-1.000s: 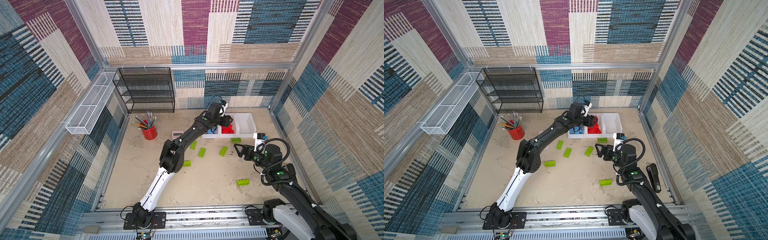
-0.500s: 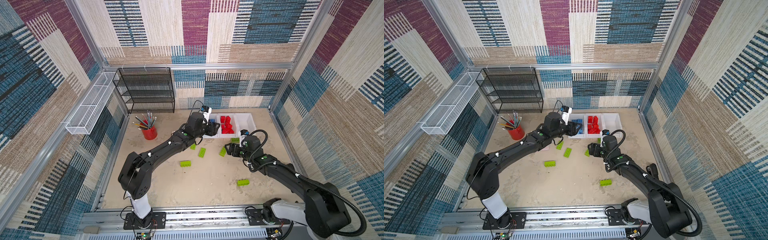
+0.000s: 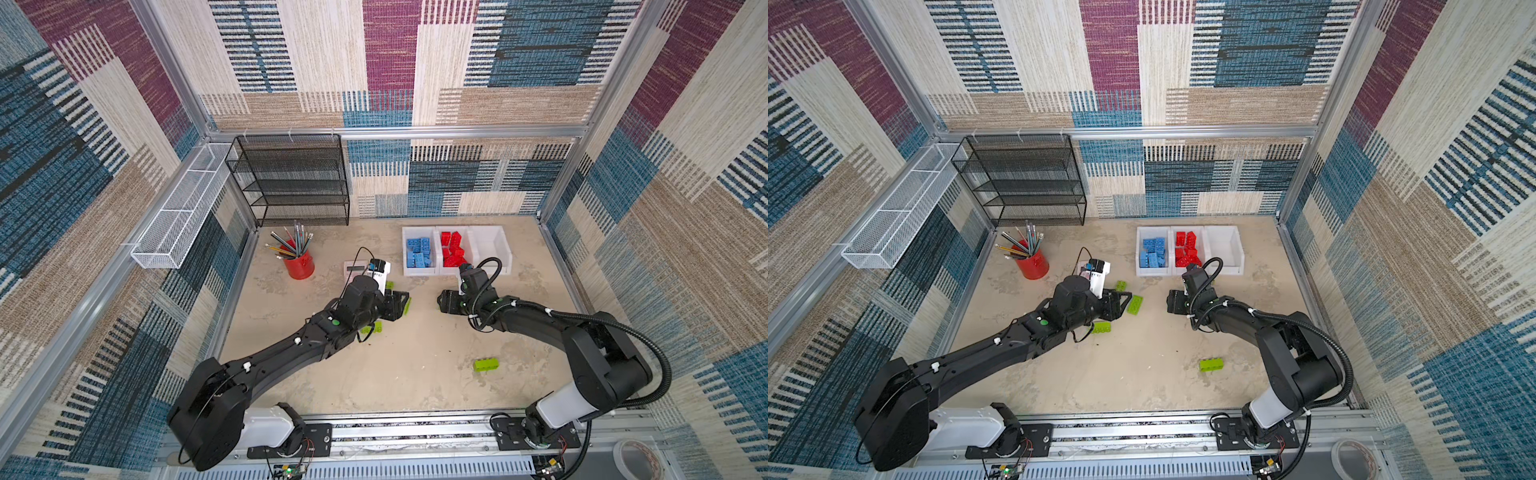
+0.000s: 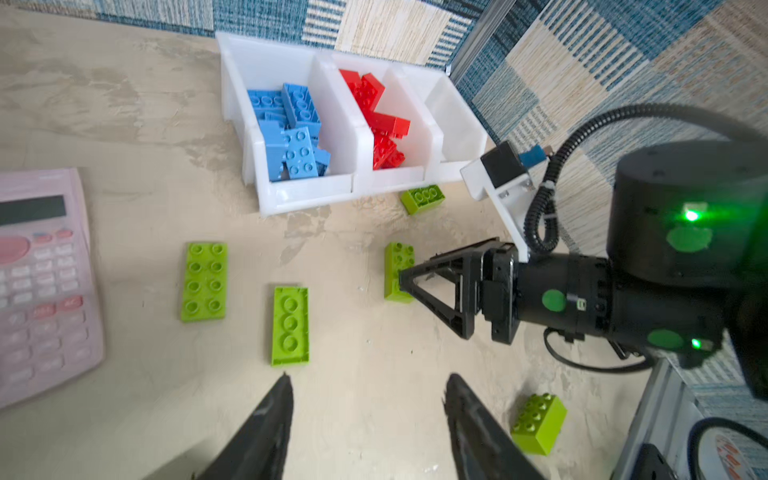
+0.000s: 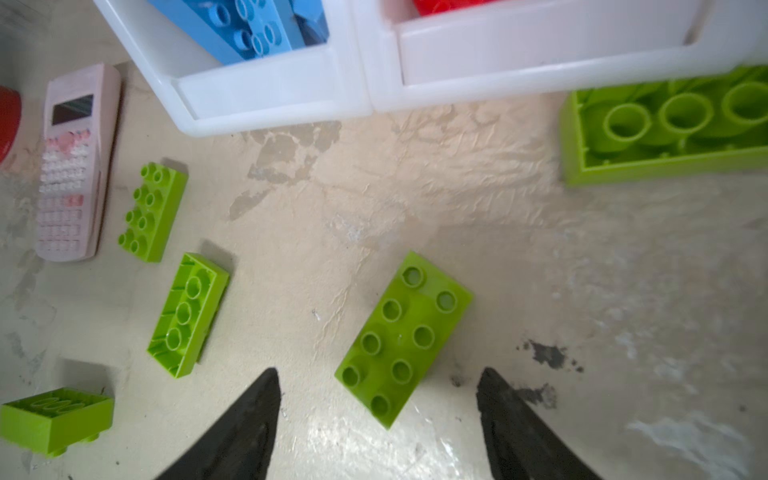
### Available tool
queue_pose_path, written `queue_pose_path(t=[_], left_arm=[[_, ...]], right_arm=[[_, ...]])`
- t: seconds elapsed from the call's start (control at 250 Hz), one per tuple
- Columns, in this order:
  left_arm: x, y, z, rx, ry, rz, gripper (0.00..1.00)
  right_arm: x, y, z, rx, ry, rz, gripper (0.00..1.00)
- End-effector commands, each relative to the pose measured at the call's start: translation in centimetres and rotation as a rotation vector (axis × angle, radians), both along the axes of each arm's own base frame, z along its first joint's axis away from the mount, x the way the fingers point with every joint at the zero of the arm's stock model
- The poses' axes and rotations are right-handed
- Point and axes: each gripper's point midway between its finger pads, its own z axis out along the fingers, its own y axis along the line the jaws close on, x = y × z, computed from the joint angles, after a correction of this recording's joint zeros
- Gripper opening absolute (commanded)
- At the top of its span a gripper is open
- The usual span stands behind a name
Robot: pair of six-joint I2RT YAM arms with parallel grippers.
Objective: Sort the legos into containers by color
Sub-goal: 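Grasp a lime-green 2x4 brick with the right gripper while the left withdraws, then lift the green brick with the right gripper over the empty compartment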
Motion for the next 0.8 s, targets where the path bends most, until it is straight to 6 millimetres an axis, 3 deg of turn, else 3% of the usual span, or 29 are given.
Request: queue_pose_path(t=[0.0, 0.216, 0.476, 0.656, 0.796], left_arm=[[-0.6, 1.6, -0.6, 0.014, -0.006, 0.050, 0.59], [-2.1, 3.6, -1.7, 0.045, -0.011, 0.068, 0.59], [-2.9, 4.4, -3.4, 0.063, 0.013, 0.073, 0.59], [-3.1, 4.3, -3.5, 0.055, 0.020, 0.066, 0.60], [-2.9, 3.9, -3.0, 0.053, 0.021, 0.056, 0.60]], right_arm=[[0.7, 0.3, -0.6, -0.034, 0.004, -0.010, 0.74], [1.3, 1.3, -1.9, -0.103, 0.030, 0.009, 0.69], [1.2, 1.0, -3.8, -0.204, 0.074, 0.009, 0.53], [1.1, 0.9, -3.7, -0.216, 0.073, 0.010, 0.35], [1.4, 1.1, -2.5, -0.206, 0.051, 0.022, 0.34]])
